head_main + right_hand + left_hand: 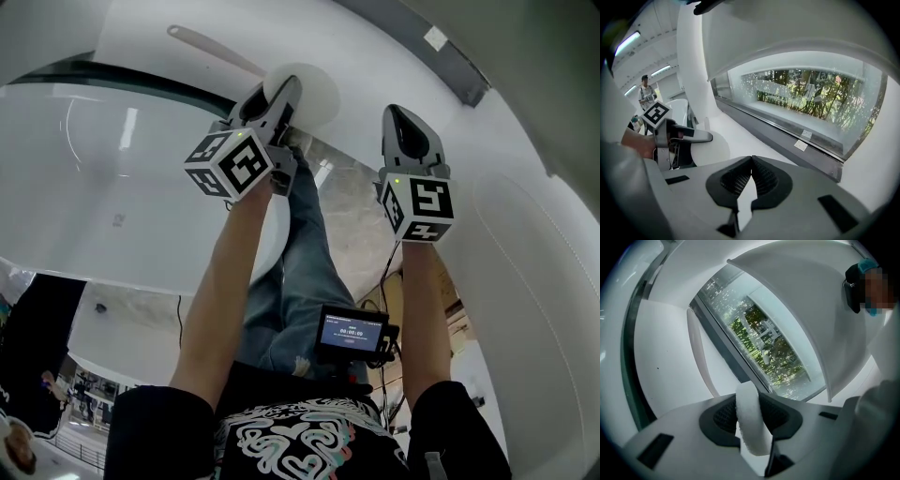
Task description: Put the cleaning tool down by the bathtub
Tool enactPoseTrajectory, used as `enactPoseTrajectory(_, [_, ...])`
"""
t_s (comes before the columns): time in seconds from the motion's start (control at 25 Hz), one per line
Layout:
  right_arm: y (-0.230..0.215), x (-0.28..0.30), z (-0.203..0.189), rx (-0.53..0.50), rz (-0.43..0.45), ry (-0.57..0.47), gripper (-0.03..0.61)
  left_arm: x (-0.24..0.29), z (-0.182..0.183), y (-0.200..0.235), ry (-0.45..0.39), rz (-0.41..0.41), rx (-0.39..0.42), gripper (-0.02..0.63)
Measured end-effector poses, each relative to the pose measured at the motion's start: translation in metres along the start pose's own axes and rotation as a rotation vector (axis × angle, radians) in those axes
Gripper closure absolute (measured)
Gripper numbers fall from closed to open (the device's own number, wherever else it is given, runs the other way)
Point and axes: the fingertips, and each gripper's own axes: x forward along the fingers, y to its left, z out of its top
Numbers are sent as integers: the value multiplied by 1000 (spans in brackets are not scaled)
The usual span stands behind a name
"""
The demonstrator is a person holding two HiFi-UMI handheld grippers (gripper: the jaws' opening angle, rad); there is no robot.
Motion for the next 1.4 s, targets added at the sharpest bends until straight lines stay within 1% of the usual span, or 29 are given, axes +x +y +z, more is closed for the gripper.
enactPoseTrajectory(0.2, [0,7,-8,-7,7,9,551,8,-7,9,9,14,-14,485])
enactPoseTrajectory(0.48, [2,14,-19,-10,18,28,551,17,-19,23,48,54,-42,485])
enactPoseTrajectory(0.68, [2,15,-27,-14,22,46,551,27,-22,26,62,51,-74,485])
enactPoseTrajectory(0.92, [1,19,-33,-3,23,55,551,40,-28,27,101,47,-90,485])
enactPoseTrajectory(1.24, [3,21,-38,0,37,65,551,47,-26,32,104,55,-137,485])
enactPoseTrajectory(1.4, [3,21,-36,-4,38,64,551,48,-27,35,115,68,-144,485])
